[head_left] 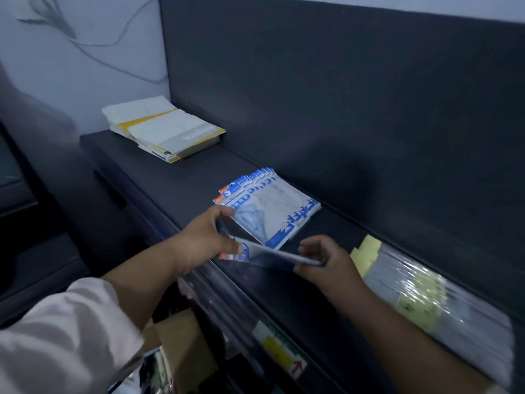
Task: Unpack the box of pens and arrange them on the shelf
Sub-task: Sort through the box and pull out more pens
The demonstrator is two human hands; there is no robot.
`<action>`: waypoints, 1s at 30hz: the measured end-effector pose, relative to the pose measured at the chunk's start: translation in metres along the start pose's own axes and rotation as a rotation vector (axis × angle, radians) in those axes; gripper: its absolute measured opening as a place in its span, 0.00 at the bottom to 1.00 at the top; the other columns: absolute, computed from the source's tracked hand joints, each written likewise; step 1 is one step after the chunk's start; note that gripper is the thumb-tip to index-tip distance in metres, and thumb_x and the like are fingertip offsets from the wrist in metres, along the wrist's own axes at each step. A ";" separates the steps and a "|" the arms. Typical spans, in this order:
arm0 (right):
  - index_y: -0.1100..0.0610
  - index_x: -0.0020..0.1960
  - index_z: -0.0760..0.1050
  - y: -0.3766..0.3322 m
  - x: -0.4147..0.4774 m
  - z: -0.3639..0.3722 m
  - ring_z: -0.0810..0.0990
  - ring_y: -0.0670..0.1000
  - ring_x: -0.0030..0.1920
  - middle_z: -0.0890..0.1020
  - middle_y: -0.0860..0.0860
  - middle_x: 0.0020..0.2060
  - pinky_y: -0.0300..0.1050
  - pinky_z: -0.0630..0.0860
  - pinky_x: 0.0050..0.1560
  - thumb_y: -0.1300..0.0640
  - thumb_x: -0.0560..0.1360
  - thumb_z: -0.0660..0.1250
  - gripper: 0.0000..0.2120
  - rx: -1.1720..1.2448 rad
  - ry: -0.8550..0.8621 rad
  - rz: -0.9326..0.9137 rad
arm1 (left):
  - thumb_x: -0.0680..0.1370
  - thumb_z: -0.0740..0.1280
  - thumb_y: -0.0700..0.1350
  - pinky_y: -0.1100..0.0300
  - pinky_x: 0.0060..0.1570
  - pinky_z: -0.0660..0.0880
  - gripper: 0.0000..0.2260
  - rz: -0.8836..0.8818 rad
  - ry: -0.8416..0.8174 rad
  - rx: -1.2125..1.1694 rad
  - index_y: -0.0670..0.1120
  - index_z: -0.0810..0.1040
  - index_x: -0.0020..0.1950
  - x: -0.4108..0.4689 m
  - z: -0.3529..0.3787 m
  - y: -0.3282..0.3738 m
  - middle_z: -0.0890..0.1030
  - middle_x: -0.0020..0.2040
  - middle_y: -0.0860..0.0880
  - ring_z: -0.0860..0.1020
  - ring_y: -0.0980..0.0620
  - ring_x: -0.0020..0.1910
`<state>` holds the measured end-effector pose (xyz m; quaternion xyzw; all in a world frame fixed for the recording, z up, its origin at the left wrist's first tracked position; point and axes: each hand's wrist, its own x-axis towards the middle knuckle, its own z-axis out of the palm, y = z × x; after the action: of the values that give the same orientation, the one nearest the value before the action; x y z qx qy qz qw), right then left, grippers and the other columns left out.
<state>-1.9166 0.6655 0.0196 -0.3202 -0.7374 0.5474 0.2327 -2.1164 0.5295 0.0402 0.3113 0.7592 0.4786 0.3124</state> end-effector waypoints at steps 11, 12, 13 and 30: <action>0.51 0.46 0.73 0.003 -0.003 0.010 0.75 0.41 0.36 0.78 0.46 0.40 0.39 0.74 0.40 0.68 0.70 0.70 0.14 0.040 0.173 0.028 | 0.70 0.72 0.30 0.62 0.32 0.71 0.10 0.035 0.062 -0.107 0.43 0.75 0.39 0.012 0.005 -0.004 0.76 0.33 0.45 0.72 0.50 0.31; 0.51 0.47 0.73 0.004 -0.003 0.011 0.76 0.43 0.38 0.78 0.47 0.42 0.41 0.75 0.41 0.68 0.70 0.69 0.15 0.053 0.178 0.061 | 0.70 0.71 0.30 0.63 0.31 0.71 0.11 0.029 0.062 -0.080 0.44 0.75 0.40 0.012 0.004 -0.005 0.76 0.32 0.47 0.72 0.51 0.30; 0.50 0.48 0.72 0.004 -0.004 0.012 0.76 0.45 0.39 0.78 0.49 0.43 0.43 0.75 0.42 0.69 0.70 0.68 0.16 0.065 0.183 0.092 | 0.70 0.70 0.29 0.64 0.31 0.71 0.12 0.019 0.064 -0.056 0.45 0.75 0.41 0.012 0.004 -0.007 0.77 0.33 0.48 0.73 0.52 0.30; 0.52 0.50 0.68 -0.003 0.001 0.021 0.72 0.44 0.36 0.76 0.48 0.42 0.36 0.68 0.32 0.67 0.76 0.57 0.11 -0.143 0.111 0.133 | 0.74 0.66 0.34 0.61 0.36 0.70 0.09 0.039 0.081 0.236 0.48 0.74 0.40 0.017 0.003 -0.016 0.78 0.34 0.52 0.74 0.53 0.34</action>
<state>-1.9329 0.6521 0.0168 -0.4141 -0.7377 0.4890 0.2127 -2.1276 0.5387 0.0212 0.3411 0.8160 0.4042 0.2332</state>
